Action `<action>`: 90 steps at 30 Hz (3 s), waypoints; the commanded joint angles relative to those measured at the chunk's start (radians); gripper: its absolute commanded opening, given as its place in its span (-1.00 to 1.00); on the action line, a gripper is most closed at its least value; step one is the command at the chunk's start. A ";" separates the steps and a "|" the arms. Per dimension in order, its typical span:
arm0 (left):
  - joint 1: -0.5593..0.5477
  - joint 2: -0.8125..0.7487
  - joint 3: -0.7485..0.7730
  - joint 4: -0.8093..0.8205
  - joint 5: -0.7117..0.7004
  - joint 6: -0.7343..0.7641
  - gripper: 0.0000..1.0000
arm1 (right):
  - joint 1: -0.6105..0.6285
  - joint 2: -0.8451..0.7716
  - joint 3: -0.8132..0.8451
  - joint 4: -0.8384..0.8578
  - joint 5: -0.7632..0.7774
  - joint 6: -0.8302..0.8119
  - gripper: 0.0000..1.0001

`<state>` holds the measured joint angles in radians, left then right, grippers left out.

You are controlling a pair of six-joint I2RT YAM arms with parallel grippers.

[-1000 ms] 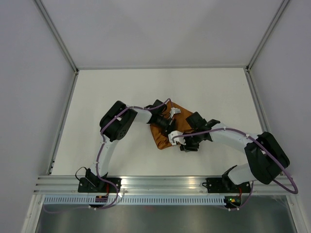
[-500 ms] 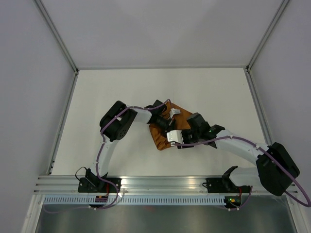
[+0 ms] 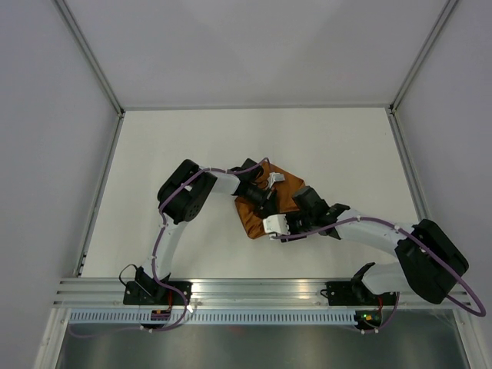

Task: Fold the napkin, place the utensils inside, and roll it up
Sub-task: Roll the napkin at the center of the board.

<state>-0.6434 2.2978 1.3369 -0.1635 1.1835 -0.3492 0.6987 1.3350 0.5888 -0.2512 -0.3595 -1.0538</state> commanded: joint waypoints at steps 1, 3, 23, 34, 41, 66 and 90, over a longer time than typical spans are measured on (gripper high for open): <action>0.007 0.063 -0.005 -0.083 -0.117 0.042 -0.95 | 0.007 0.010 -0.018 0.073 0.014 -0.028 -0.03; 0.007 0.064 -0.004 -0.088 -0.117 0.047 -0.95 | 0.010 0.024 -0.024 0.087 0.027 -0.035 -0.03; 0.019 0.065 0.015 -0.120 -0.078 0.078 -0.95 | 0.010 0.135 -0.009 0.020 0.067 -0.072 -0.34; 0.031 0.042 0.004 -0.090 -0.096 0.066 -0.84 | -0.031 0.222 0.086 -0.166 -0.022 -0.057 -0.83; 0.050 -0.049 -0.073 0.108 -0.111 -0.051 -0.47 | -0.094 0.289 0.166 -0.290 -0.111 -0.081 -0.87; 0.134 -0.555 -0.541 0.728 -0.674 -0.248 -0.29 | -0.281 0.781 0.650 -0.899 -0.346 -0.279 -0.88; -0.426 -0.752 -0.561 0.507 -1.242 0.476 -0.11 | -0.329 1.006 0.852 -1.040 -0.369 -0.212 -0.88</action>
<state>-1.0439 1.5085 0.7055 0.4091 -0.0982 0.0093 0.3801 2.3020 1.4364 -1.4605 -0.8471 -1.2148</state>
